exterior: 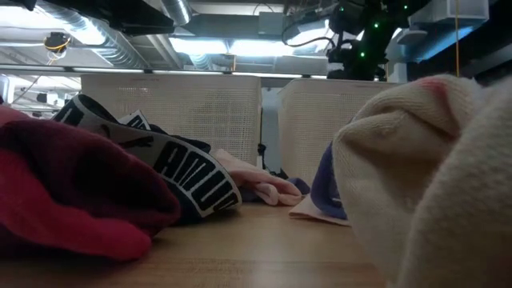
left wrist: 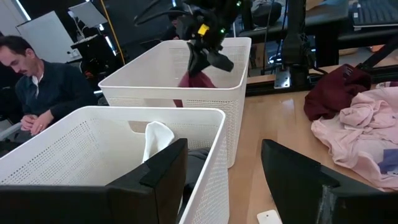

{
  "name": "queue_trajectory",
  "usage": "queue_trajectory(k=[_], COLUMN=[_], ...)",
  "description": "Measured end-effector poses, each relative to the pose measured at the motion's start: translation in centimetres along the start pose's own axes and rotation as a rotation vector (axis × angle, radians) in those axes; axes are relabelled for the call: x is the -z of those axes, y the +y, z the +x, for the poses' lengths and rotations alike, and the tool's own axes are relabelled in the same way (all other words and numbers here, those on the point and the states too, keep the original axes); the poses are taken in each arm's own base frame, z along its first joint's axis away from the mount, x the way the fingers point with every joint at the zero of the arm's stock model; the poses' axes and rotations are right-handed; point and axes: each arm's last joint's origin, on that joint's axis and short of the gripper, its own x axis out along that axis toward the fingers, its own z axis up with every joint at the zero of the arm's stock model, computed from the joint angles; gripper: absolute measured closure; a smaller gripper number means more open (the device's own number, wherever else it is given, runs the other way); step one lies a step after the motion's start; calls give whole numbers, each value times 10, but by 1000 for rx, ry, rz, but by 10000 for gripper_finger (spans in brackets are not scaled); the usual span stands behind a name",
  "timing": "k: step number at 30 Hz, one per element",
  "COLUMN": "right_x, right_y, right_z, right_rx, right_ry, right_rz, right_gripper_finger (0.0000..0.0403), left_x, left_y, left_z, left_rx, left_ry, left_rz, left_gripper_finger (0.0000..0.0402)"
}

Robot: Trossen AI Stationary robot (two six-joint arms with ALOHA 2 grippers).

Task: Sort clothes
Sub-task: Put the red tube top into the right white laundry bin, then put the maroon tube top into the right white laundry bin

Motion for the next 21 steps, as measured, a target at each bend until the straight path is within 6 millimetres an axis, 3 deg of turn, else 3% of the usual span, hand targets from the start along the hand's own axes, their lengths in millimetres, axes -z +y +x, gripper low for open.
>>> queue_trajectory(k=[5, 11, 16, 21], right_x=[1, -6, -21, -29], right_y=[1, -2, -10, -5], right_z=[1, -8, -43, -90], right_rx=[0, -48, -107, -164], right_ry=[-1, 11, 64, 98], right_rz=[19, 11, 17, 9], right_gripper_finger=[336, 237, 175, 153], left_x=[0, 0, 0, 0], left_y=[0, 0, 0, 0], left_z=[0, 0, 0, 0], left_rx=[0, 0, 0, 0], left_ry=[0, 0, 0, 1], left_rz=[0, 0, 4, 1], left_gripper_finger=[208, 208, 208, 208])
